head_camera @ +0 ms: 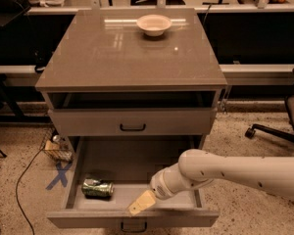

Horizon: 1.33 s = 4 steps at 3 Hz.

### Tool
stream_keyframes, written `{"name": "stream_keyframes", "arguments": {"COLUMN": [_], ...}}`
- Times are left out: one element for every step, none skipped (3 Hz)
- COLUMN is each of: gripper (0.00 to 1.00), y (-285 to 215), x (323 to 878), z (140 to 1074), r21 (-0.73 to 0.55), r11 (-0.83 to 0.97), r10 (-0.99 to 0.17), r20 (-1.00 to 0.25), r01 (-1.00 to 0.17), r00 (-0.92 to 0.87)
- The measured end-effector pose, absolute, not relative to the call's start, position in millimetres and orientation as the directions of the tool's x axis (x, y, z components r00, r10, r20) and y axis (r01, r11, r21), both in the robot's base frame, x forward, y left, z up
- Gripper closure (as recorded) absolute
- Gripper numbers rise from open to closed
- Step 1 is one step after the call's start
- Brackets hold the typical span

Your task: Pick green can from middle drawer and place on counter

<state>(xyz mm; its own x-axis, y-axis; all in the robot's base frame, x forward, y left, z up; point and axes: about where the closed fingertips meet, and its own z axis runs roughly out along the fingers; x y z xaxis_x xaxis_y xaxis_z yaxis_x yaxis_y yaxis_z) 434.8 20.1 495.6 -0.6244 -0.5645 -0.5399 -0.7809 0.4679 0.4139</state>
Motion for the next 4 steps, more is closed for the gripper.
{"name": "stream_keyframes", "arguments": {"gripper": [0.0, 0.0, 0.0, 0.0], "y": [42, 67, 91, 129], "x": [456, 483, 509, 526], "z": [479, 471, 462, 438], "r21": [0.365, 0.312, 0.254, 0.201], "r11": [0.455, 0.434, 0.421, 0.378], "r10": [-0.571, -0.581, -0.596, -0.631], "r20": [-0.58, -0.62, -0.647, -0.658], "r01": [-0.812, -0.845, -0.871, -0.904], "r00": [-0.581, -0.527, -0.476, -0.41]}}
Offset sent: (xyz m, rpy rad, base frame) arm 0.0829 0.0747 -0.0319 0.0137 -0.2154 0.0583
